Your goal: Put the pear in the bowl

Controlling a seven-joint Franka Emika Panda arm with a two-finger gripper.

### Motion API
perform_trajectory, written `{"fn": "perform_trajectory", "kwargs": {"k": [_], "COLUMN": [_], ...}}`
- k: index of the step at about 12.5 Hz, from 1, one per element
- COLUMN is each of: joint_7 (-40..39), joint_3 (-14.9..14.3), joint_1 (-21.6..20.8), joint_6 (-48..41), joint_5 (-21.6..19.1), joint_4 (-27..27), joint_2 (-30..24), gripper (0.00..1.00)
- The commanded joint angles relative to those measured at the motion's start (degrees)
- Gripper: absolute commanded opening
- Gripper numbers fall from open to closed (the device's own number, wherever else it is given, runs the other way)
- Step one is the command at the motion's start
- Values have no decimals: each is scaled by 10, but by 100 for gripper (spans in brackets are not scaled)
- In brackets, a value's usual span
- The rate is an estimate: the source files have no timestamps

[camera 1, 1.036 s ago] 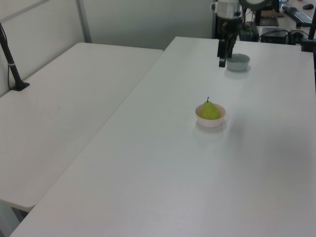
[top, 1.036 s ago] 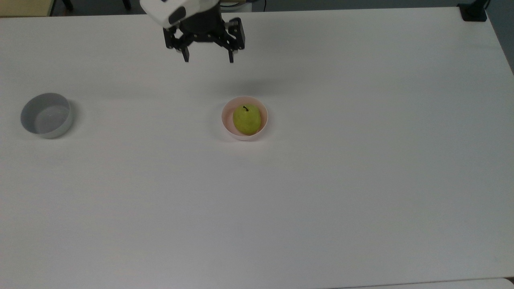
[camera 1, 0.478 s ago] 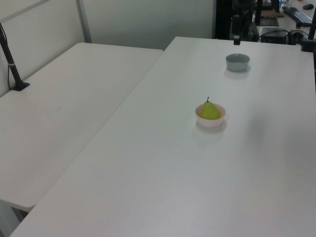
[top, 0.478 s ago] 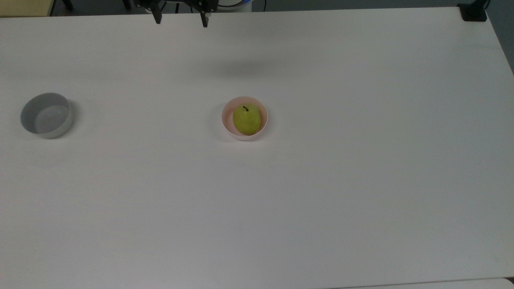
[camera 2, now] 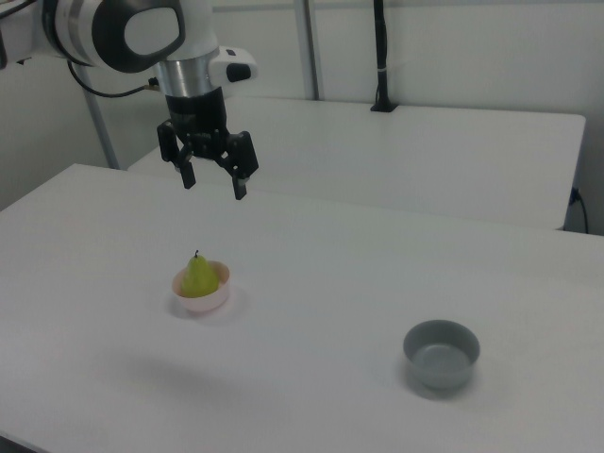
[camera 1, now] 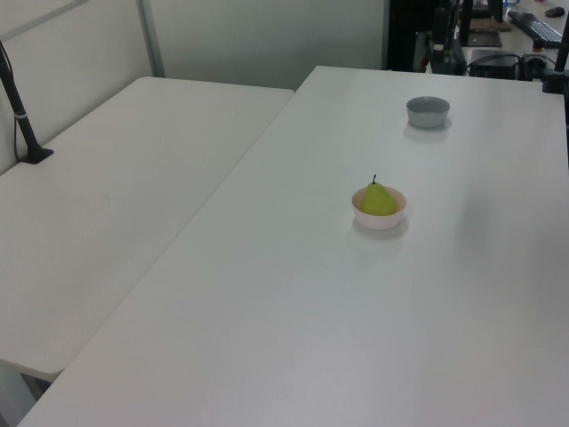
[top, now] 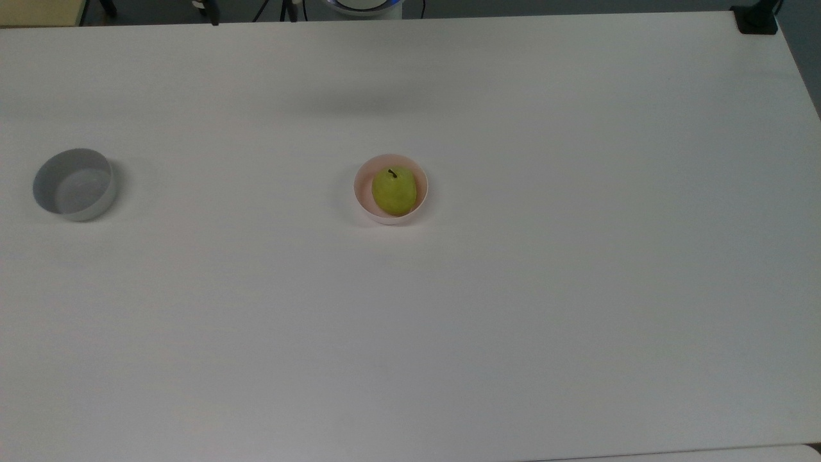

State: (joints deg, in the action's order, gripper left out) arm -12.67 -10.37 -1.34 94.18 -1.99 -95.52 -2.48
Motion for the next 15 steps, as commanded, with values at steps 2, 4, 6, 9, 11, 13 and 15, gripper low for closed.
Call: {"fn": "perform_trajectory", "kwargs": {"k": [2, 4, 6, 9, 11, 13, 15], "joint_7": [-46, -9, 8, 9, 9, 9, 9], "joint_3": [-11, -11, -11, -9, -8, -6, -4], "joint_1": [-2, -4, -5, -6, -6, -6, -6], "joint_6": [29, 30, 30, 29, 29, 29, 29], "joint_5": [-4, -8, -8, -8, -7, -7, -7], "joint_4": [5, 5, 5, 4, 4, 4, 3], "joint_2": [-2, -2, -2, -2, -2, -1, -2], "gripper": [100, 100, 100, 100, 100, 100, 100]}}
